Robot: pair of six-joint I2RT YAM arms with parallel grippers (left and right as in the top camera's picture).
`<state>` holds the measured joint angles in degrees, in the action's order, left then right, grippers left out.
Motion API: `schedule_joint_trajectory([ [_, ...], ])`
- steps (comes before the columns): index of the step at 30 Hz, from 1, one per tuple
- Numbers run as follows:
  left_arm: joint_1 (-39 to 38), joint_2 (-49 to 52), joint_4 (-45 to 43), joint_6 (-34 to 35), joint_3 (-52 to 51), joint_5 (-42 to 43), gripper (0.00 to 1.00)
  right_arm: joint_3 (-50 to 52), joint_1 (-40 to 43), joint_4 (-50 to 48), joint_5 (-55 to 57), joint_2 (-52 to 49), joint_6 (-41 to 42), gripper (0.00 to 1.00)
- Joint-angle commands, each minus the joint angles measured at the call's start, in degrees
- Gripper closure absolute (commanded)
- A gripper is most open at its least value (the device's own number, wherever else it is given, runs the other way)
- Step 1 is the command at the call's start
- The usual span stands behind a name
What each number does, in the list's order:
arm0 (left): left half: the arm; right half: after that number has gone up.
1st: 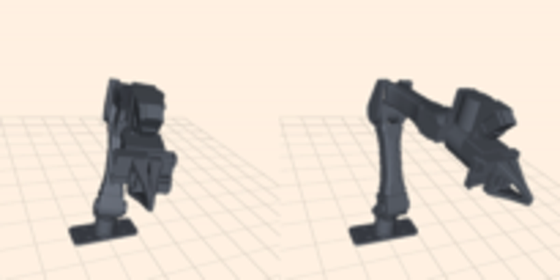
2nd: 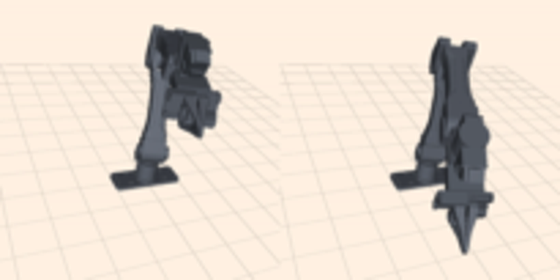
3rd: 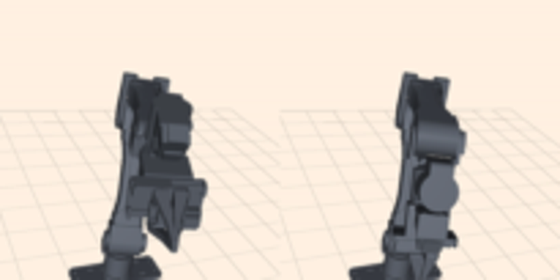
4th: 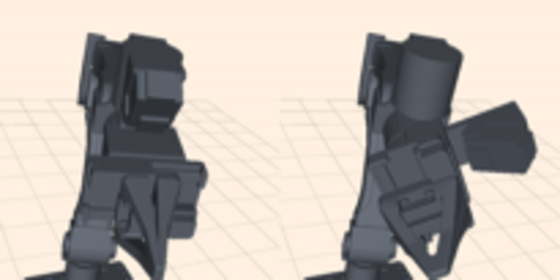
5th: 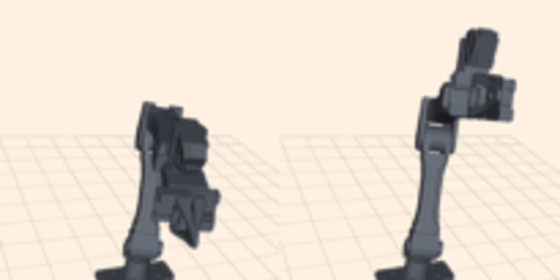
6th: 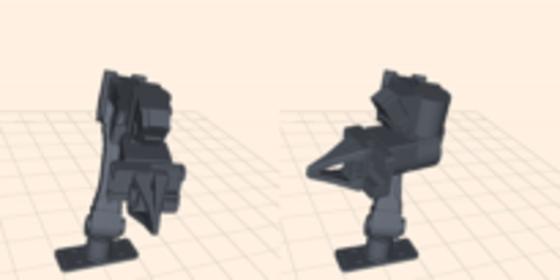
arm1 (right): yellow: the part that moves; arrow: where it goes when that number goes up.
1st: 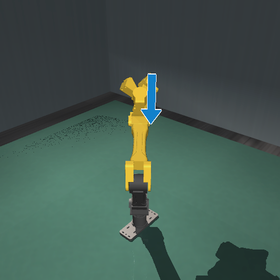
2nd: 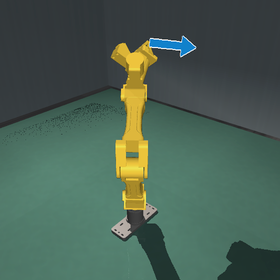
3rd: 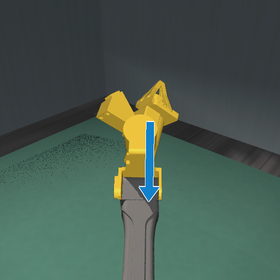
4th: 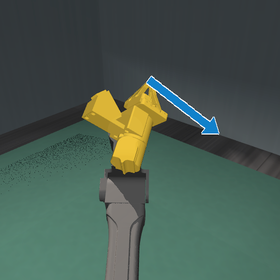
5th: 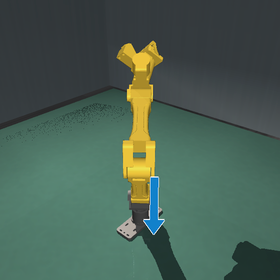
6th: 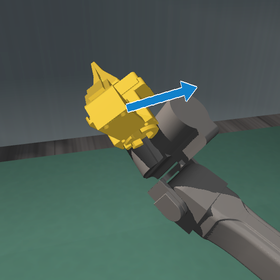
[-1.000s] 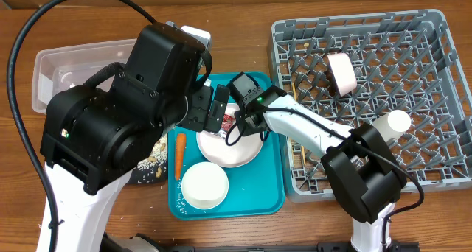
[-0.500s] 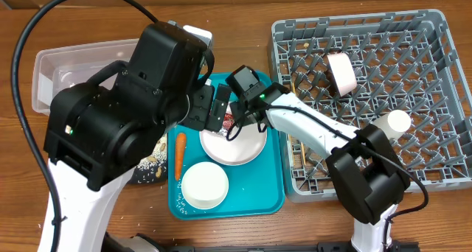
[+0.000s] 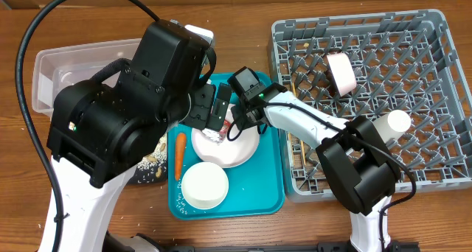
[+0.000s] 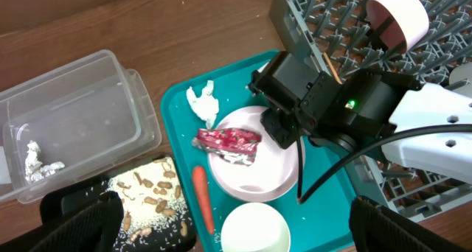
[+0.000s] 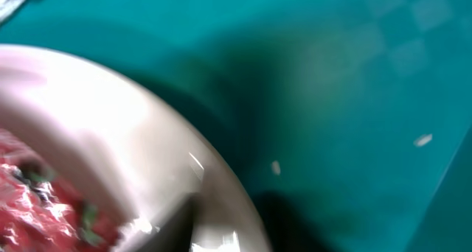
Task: Sort waste into correct bins and load items into the dishwasher
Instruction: 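Reach the right gripper to the white plate holding the red wrapper, then lift the white plate with the right gripper and stand it in the dish rack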
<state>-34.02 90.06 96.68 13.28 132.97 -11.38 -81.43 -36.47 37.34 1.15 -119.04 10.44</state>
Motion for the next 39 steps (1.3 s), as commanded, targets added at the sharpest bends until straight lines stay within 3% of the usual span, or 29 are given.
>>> schedule_joint_trajectory([
  [1,0.26,0.26,0.09,-0.61,0.63,0.5,0.01,-0.72,-0.15,1.16,-3.61,-0.33,-1.73,0.9],
  [4,0.26,0.26,0.09,-0.61,0.63,0.48,0.0,-2.16,-0.09,3.65,-2.78,0.11,-1.7,0.96],
  [9,0.26,0.26,0.09,-0.61,0.63,0.48,0.0,-5.11,-0.11,8.09,2.78,2.71,-1.44,0.96],
  [28,0.26,0.28,0.11,-0.63,0.63,0.48,0.0,-6.4,-0.11,9.94,2.82,4.94,-1.44,0.96],
  [39,0.26,0.28,0.11,-0.63,0.63,0.46,0.0,-6.4,0.39,11.91,3.06,4.94,3.91,0.96],
])
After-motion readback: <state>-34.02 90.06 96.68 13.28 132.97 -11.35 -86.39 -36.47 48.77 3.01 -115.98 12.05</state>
